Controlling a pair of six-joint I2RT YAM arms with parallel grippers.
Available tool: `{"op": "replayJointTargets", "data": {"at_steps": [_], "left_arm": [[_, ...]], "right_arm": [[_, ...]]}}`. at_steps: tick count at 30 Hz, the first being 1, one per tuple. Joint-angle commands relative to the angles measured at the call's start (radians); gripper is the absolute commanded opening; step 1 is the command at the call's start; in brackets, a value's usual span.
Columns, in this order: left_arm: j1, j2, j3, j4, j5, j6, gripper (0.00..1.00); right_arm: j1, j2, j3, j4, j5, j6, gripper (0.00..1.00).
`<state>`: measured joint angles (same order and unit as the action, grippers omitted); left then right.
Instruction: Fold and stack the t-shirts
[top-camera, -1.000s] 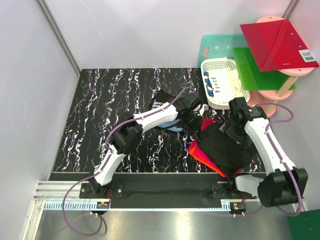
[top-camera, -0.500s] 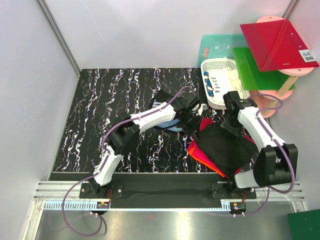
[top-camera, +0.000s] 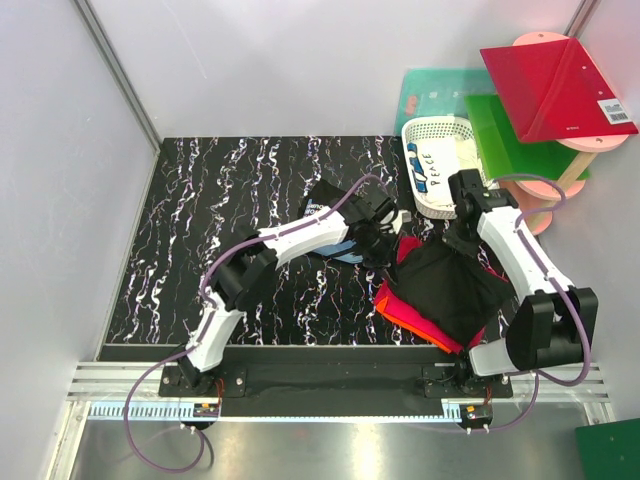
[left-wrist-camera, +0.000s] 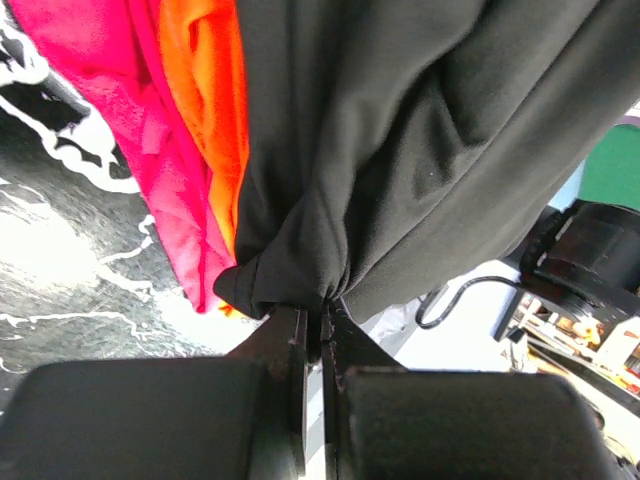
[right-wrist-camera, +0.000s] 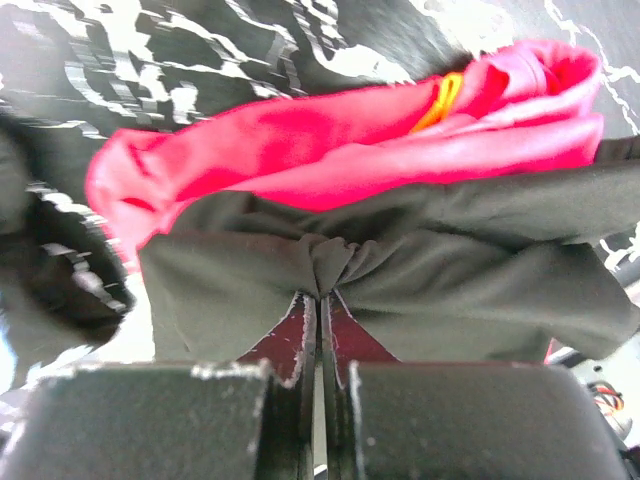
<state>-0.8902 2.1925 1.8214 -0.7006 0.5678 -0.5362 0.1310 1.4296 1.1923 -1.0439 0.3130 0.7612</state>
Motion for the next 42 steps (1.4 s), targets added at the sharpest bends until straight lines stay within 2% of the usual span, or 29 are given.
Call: {"op": "replayJointTargets", "data": {"at_steps": [1, 6, 10, 13, 14, 16, 17, 18, 20, 22, 23, 24, 27, 33, 34, 35, 36, 37, 40, 41, 42], "left_arm": [[0.005, -0.111, -0.056, -0.062, 0.06, -0.01, 0.0], [0.004, -0.137, -0.108, -0.1, 0.066, -0.007, 0.0], [0.004, -0.142, -0.113, -0.175, 0.072, 0.024, 0.0], [0.004, -0.135, -0.103, -0.241, 0.08, 0.05, 0.01], [0.004, -0.135, -0.105, -0.249, 0.078, 0.056, 0.04], [0.0, -0.119, -0.108, -0.276, 0.092, 0.076, 0.08], [-0.001, -0.113, -0.106, -0.287, 0.099, 0.084, 0.22], [-0.004, -0.096, -0.103, -0.315, 0.119, 0.111, 0.31], [-0.015, -0.086, -0.091, -0.348, 0.118, 0.139, 0.47], [-0.024, -0.092, -0.089, -0.382, 0.101, 0.176, 0.73], [-0.026, -0.097, -0.091, -0.392, 0.09, 0.185, 0.82], [-0.026, -0.121, -0.093, -0.398, 0.069, 0.197, 0.99], [-0.023, -0.189, -0.082, -0.399, 0.02, 0.206, 0.99], [-0.023, -0.333, 0.015, -0.329, -0.063, 0.153, 0.99], [-0.023, -0.347, 0.025, -0.312, -0.068, 0.141, 0.88], [-0.023, -0.358, 0.032, -0.268, -0.066, 0.13, 0.6], [-0.023, -0.355, 0.041, -0.246, -0.048, 0.099, 0.12], [-0.024, -0.346, 0.044, -0.228, -0.039, 0.079, 0.0], [-0.036, -0.232, 0.102, -0.192, 0.133, 0.035, 0.0], [-0.045, -0.152, 0.122, -0.185, 0.229, 0.022, 0.0], [-0.053, -0.116, 0.166, -0.183, 0.262, 0.016, 0.0]], "right_arm": [[-0.004, -0.034, 0.096, 0.05, 0.046, -0.043, 0.0], [-0.004, 0.003, 0.095, 0.08, 0.0, -0.065, 0.0], [-0.004, 0.093, 0.086, 0.065, -0.103, -0.082, 0.0], [-0.005, 0.163, 0.087, 0.042, -0.179, -0.092, 0.17], [-0.005, 0.17, 0.086, 0.044, -0.189, -0.094, 0.42], [-0.002, 0.163, 0.084, 0.053, -0.195, -0.095, 0.73], [-0.002, 0.154, 0.087, 0.051, -0.189, -0.1, 0.96], [-0.004, 0.131, 0.101, 0.051, -0.177, -0.108, 1.0], [-0.005, 0.112, 0.119, 0.051, -0.158, -0.134, 1.0], [-0.004, 0.086, 0.156, 0.039, -0.144, -0.148, 1.0], [-0.004, 0.077, 0.17, 0.035, -0.138, -0.155, 1.0], [-0.002, 0.06, 0.193, 0.025, -0.132, -0.16, 1.0], [-0.005, 0.017, 0.228, 0.015, -0.127, -0.158, 1.0], [-0.002, -0.095, 0.265, 0.01, -0.092, -0.158, 1.0], [-0.002, -0.109, 0.268, 0.01, -0.083, -0.16, 1.0], [-0.004, -0.135, 0.27, 0.01, -0.069, -0.161, 0.99], [-0.004, -0.144, 0.271, 0.008, -0.062, -0.161, 0.97], [-0.004, -0.153, 0.271, 0.012, -0.057, -0.166, 0.91], [-0.004, -0.176, 0.277, 0.027, -0.055, -0.178, 0.75], [-0.004, -0.176, 0.283, 0.031, -0.058, -0.18, 0.58], [-0.005, -0.173, 0.289, 0.036, -0.055, -0.181, 0.5]]}}
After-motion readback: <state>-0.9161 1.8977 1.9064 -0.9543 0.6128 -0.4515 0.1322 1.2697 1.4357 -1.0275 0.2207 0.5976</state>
